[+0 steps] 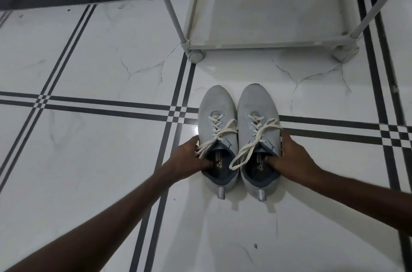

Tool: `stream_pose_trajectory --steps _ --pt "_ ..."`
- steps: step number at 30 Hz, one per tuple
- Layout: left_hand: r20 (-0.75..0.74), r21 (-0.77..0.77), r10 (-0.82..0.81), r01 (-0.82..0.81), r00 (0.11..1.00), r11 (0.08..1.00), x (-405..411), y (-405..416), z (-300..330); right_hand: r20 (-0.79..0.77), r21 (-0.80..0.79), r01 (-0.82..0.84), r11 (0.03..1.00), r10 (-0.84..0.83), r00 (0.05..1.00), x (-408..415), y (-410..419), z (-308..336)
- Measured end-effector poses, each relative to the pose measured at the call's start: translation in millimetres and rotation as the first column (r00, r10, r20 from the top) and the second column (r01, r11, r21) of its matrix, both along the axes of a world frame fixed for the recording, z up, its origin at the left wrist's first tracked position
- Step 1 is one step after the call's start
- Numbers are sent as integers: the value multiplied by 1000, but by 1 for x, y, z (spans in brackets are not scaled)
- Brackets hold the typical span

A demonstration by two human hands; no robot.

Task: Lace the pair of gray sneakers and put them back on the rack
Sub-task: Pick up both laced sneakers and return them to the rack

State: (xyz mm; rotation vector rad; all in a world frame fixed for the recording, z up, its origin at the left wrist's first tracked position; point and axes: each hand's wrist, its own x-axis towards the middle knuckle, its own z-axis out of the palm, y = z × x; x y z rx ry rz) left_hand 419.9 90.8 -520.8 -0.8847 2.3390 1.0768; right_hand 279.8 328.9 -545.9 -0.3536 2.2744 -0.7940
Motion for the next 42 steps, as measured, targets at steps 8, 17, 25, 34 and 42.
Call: stream_pose_trajectory --steps 8,17,25,34,42 --pt "-90 12 -28 29 996 1000 -6 2 57 -43 -28 12 1000 -13 999 -6 5 66" --pt "-173 29 8 -3 985 1000 -19 15 269 -101 -138 66 988 -80 992 -19 17 288" --pt "-260 53 -8 23 966 998 -64 26 495 -136 -211 169 963 -200 970 -50 32 512" --pt "-334 19 -61 72 940 997 -151 17 647 -160 -305 232 924 -290 944 -125 28 660" --pt "-304 39 -67 83 950 996 -263 -41 628 -140 -255 321 912 -363 921 -228 -35 638"
